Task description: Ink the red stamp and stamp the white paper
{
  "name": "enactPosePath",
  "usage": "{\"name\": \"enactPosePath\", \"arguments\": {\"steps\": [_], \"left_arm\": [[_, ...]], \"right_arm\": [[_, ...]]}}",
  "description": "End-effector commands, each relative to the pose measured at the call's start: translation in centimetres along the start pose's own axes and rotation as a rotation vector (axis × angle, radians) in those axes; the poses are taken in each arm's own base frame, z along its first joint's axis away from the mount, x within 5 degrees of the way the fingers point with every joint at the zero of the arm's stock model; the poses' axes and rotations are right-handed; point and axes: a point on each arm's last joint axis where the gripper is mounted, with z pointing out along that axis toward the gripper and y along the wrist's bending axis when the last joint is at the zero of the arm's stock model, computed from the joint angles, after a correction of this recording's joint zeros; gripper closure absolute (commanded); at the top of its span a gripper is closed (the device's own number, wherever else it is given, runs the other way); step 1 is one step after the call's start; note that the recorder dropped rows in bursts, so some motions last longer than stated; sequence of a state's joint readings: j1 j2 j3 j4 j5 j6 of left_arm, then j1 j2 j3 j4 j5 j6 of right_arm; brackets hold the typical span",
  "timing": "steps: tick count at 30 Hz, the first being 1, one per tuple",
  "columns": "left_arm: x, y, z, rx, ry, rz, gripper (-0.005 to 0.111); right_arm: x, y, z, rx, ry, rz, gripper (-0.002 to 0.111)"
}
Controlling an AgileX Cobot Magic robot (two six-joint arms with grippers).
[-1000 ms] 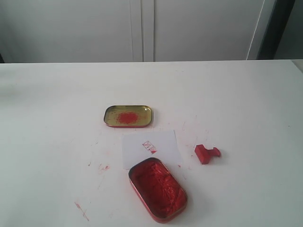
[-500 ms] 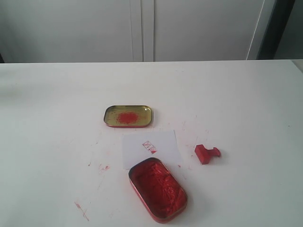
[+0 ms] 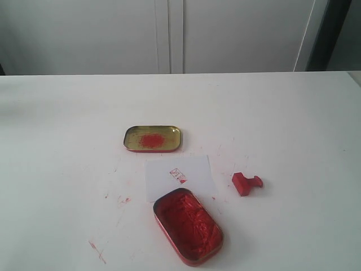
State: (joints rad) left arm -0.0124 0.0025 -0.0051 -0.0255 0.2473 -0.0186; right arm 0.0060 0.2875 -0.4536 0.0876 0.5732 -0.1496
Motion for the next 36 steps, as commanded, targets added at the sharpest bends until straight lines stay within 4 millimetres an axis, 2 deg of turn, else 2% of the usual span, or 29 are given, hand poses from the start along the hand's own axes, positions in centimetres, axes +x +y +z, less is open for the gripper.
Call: {"name": "enactPosePath", "arguments": {"steps": [1,23,29,36], "left_arm": [[0.14,0.0,0.05,-0.001,0.002,0.001,0.107],[0.14,0.0,0.05,-0.001,0.002,0.001,0.107],[0.14,0.0,0.05,-0.001,0.002,0.001,0.107],[0.14,0.0,0.05,-0.001,0.002,0.001,0.107]], "right_arm": [[0.65,-0.03,0.23,0.008,0.017,-0.001,0.108],[0.75,0.0,-0.13,0.009,-0.002,-0.002,0.108],[0.75,0.0,-0.12,0.009,-0.002,0.117,0.108],[0.74,0.01,-0.38,0.009,-0.017,0.127,0.108]]}}
